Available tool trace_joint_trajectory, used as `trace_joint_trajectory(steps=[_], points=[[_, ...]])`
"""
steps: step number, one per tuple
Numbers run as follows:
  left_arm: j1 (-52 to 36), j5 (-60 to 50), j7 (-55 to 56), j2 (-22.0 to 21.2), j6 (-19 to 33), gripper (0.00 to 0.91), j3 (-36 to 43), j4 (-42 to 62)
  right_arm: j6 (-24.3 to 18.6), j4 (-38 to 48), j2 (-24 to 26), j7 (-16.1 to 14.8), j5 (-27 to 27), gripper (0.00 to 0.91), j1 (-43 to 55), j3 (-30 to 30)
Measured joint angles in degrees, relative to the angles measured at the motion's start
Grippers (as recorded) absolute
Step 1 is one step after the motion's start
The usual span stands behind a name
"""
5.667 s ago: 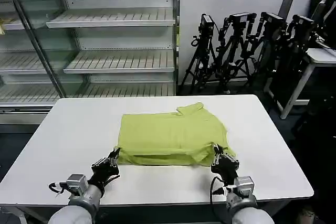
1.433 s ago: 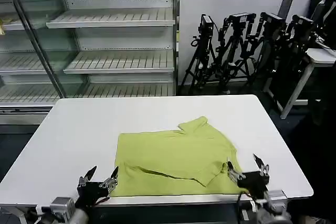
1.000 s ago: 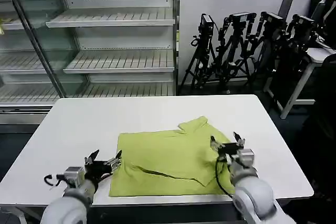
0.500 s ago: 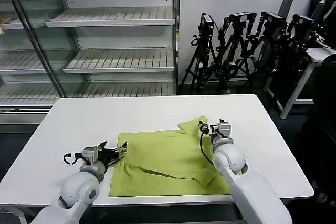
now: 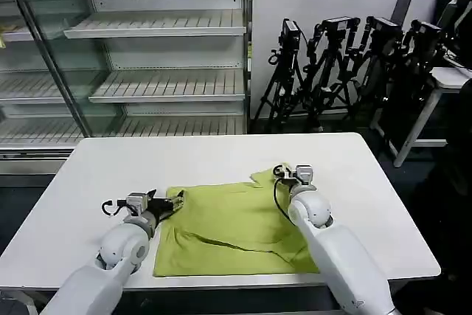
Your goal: Fold and organize the clothes.
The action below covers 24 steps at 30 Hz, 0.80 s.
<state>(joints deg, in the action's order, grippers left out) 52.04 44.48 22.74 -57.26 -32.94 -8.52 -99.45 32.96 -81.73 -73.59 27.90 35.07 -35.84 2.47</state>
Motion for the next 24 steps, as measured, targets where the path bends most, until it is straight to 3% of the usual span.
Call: trace_joint_trajectory(steps=[1,2,3,16,24], points=[[-0.17,0.05,-0.07,-0.04,0.02,0.333,0.19,0.22,-0.01,0.38,-0.19,0.05,0.16,0.191,0.19,-0.02],[-0.3,0.08,-0.09,-0.06,0.03,0.03,0.31,0.39,-0.02,0.79,-0.43,0.16,0.33,0.091,0.4,-0.1],[-0.38,0.1,-0.1,-0.09,0.04,0.02,0.39,0.47,-0.04,1.14,-0.6,0.28,0.54,0.0,0.54,-0.2],[0.28,0.1,-0.79,0.19,0.09,0.02,0.45,0.3,-0.18,1.65,-1.13,0.63,1.9,0.0,-0.23,-0.87],[0.67,0.25,-1.69,0.27,0.09,0.02,0.3,-0.34,-2.42,0.03,-0.31,-1.17,1.89,0.0,-1.93,-0.88]])
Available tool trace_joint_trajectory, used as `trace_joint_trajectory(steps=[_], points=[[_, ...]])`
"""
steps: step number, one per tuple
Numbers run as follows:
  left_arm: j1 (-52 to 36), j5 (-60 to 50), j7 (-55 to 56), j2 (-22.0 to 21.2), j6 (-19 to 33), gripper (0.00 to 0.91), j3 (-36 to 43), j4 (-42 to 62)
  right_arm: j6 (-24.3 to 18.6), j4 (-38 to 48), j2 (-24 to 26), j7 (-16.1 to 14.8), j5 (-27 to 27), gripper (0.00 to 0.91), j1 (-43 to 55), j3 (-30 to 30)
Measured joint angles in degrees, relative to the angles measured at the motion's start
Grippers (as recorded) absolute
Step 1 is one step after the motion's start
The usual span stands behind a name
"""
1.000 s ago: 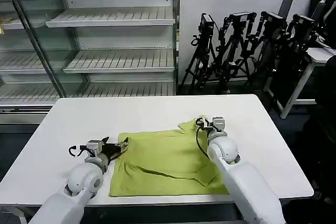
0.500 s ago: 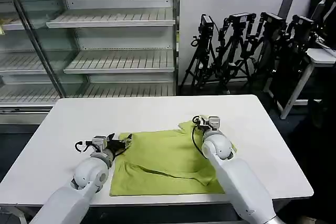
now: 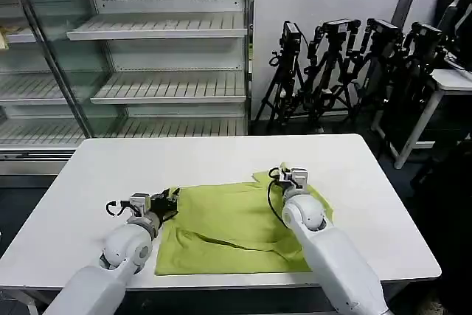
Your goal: Fold and organize the clothes.
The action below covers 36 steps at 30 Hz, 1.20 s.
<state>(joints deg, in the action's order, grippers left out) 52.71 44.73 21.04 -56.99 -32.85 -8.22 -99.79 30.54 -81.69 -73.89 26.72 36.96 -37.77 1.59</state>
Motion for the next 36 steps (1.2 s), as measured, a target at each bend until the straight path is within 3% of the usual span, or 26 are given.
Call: trace_joint_trajectory(steps=[17,36], points=[[3.59,1.41,-1.21,2.89,-0.03,0.02,-3.42,-6.27,-13.02,-7.74,2.41,-3.55,-0.84,0.0,-4.95,2.52],[13.84,-0.16,-1.8,6.27,0.53,0.02,-9.46,-20.32,-18.1,-25.36,8.94,-8.76,-8.62,0.0,-20.7,9.0]])
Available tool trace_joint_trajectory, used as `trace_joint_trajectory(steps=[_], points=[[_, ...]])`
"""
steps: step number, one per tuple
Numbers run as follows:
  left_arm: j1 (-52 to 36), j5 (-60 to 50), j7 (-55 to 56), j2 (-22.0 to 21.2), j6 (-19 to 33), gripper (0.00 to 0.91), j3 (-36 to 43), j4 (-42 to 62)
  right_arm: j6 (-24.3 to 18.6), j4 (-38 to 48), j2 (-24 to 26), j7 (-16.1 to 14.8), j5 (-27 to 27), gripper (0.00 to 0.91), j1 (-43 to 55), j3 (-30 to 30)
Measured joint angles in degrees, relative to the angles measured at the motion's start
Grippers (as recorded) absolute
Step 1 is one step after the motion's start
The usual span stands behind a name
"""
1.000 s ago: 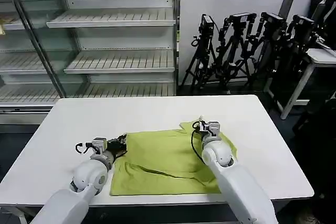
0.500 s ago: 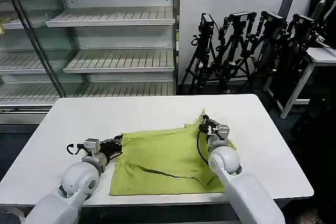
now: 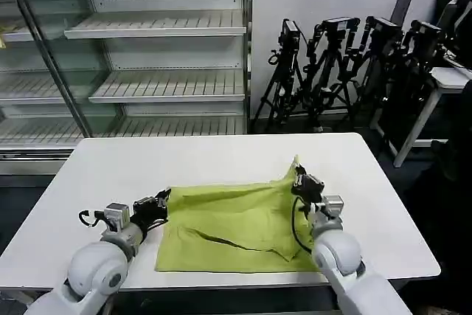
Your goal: Fold and organize the clothes.
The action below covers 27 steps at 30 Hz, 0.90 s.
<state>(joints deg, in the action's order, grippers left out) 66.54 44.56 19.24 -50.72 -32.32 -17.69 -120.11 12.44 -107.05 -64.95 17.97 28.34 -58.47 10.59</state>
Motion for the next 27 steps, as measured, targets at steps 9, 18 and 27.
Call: trace_joint_trajectory(steps=[9,18,27], points=[[6.35,-3.04,-0.95,-0.45,-0.11,0.02,-0.74,-5.54,-0.96,-7.56,0.38,-1.75,-4.1,0.0,-10.92,4.97],[11.19,-6.9,-1.4,-1.12,0.19,0.02,-2.02,-6.63,-0.29,-10.38,-0.55,-1.37,-6.27,0.0,-19.82,8.77],[14.22,-9.49,-2.05,-2.03,0.1,0.907,-2.1,-6.99,2.12,-11.13,-1.36,-1.03,-7.04,0.907,-23.83,10.05]])
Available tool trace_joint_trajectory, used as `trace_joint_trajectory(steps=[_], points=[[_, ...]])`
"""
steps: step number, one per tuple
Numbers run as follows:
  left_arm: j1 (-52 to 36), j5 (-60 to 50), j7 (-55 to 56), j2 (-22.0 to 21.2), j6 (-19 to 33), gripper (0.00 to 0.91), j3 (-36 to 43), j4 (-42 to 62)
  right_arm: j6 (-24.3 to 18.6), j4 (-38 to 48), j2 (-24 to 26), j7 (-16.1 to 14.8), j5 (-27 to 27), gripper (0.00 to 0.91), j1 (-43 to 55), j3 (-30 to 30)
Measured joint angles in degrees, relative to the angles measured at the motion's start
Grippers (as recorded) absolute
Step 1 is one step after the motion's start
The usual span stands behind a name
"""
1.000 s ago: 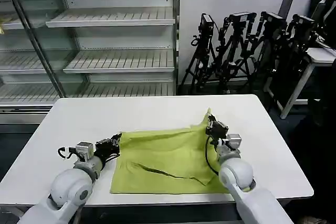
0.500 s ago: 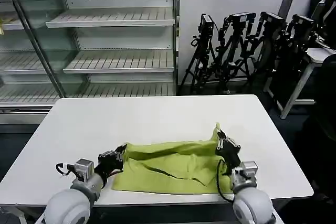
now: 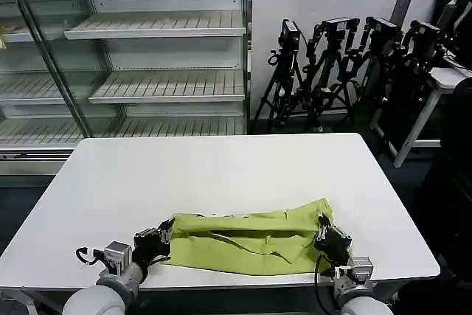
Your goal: Fold and organize the clothes.
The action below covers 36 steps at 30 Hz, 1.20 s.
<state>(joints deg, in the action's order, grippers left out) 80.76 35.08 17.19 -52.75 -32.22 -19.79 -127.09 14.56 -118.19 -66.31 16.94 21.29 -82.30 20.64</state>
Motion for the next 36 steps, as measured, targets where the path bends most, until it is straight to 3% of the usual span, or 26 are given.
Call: trace_joint_trajectory(steps=[14,29,30,31,32,33,36], points=[[3.13,-0.9,0.83,-2.72,-0.05,0.907,-1.38,-3.08,0.25,-4.19,-0.3,0.74,-1.96,0.907,-3.75,2.14],[0.14,3.25,3.11,-9.53,-0.52,0.907,0.79,0.66,-1.43,-10.3,-1.63,0.62,-2.95,0.907,-9.69,6.45],[-0.32,3.55,3.09,-9.76,-0.54,0.786,0.83,1.37,-1.56,-10.59,-1.71,0.58,-2.93,0.907,-10.14,6.82],[-0.78,3.75,3.07,-9.91,-0.55,0.252,0.9,2.11,-1.65,-10.81,-1.74,0.59,-2.92,0.907,-10.49,7.15],[-1.27,3.92,3.04,-10.09,-0.55,0.111,1.05,2.85,-1.78,-10.98,-1.83,0.57,-2.88,0.907,-10.91,7.52],[-1.66,4.07,2.99,-10.28,-0.55,0.02,1.22,3.52,-1.9,-11.12,-1.95,0.58,-2.86,0.907,-11.32,7.87],[-2.48,4.27,2.72,-10.87,-0.24,0.02,1.47,5.41,-2.19,-11.68,-2.27,0.58,-2.85,0.907,-12.46,8.82]])
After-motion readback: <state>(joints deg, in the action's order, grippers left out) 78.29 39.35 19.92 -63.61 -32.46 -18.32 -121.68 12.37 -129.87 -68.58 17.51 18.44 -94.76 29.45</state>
